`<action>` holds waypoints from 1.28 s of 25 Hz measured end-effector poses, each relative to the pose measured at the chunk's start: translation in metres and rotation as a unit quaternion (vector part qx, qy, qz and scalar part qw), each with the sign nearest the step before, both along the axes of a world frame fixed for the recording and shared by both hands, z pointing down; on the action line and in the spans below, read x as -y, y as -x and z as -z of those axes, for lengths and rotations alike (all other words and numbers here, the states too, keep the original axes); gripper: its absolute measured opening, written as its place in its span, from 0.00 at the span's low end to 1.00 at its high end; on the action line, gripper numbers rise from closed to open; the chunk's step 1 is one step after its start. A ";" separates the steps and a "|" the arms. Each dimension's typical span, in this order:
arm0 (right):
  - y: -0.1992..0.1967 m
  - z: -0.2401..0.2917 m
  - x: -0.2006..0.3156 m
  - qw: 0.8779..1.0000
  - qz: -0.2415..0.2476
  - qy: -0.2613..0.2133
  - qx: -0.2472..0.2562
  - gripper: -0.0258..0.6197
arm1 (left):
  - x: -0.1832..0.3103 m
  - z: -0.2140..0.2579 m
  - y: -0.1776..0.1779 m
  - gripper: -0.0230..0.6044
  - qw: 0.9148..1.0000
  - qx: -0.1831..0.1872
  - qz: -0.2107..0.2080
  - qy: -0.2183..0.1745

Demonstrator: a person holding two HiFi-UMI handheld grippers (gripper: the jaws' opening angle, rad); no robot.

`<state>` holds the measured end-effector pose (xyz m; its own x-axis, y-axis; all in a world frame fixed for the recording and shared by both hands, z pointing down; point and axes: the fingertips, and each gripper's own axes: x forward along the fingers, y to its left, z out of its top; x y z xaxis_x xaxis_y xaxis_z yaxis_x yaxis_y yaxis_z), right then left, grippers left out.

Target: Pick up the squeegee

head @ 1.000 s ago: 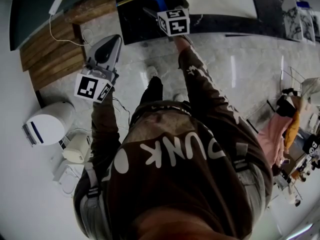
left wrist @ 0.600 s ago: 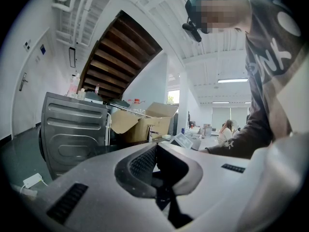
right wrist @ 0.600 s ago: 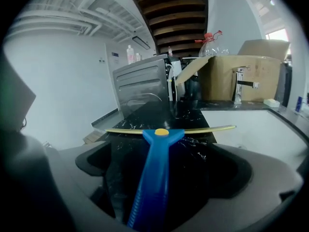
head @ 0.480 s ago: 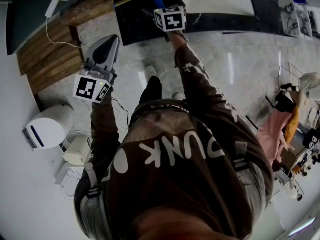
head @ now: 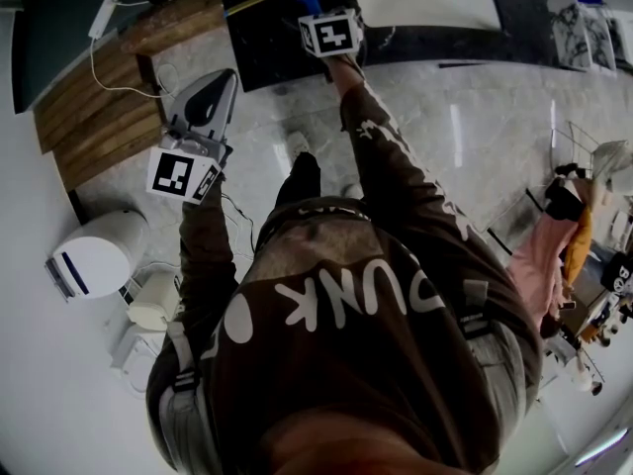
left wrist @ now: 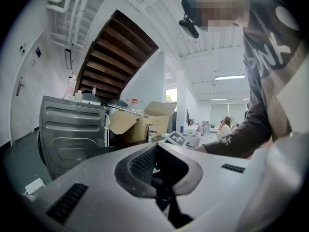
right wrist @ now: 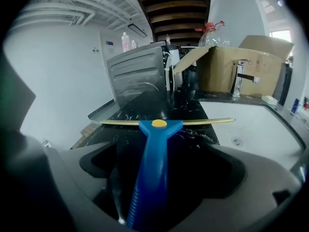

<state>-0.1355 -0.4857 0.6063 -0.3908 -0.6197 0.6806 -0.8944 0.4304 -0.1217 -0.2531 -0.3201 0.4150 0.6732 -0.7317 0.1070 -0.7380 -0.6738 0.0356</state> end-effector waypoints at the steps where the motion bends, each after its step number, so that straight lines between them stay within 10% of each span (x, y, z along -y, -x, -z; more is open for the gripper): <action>1: 0.000 -0.001 0.000 1.000 0.001 0.002 -0.003 0.84 | 0.000 0.000 -0.001 0.04 1.000 0.002 -0.001 0.000; 17: -0.006 -0.008 -0.007 0.999 0.014 0.017 -0.044 0.63 | 0.003 0.003 -0.011 0.04 1.000 0.006 -0.007 -0.001; 26: -0.013 -0.003 -0.003 0.997 0.011 -0.010 -0.073 0.27 | 0.003 0.003 -0.014 0.04 1.000 0.007 -0.008 -0.001; 32: -0.015 -0.003 -0.001 0.997 0.001 -0.016 -0.078 0.26 | 0.002 0.003 -0.013 0.04 1.000 0.009 -0.006 -0.001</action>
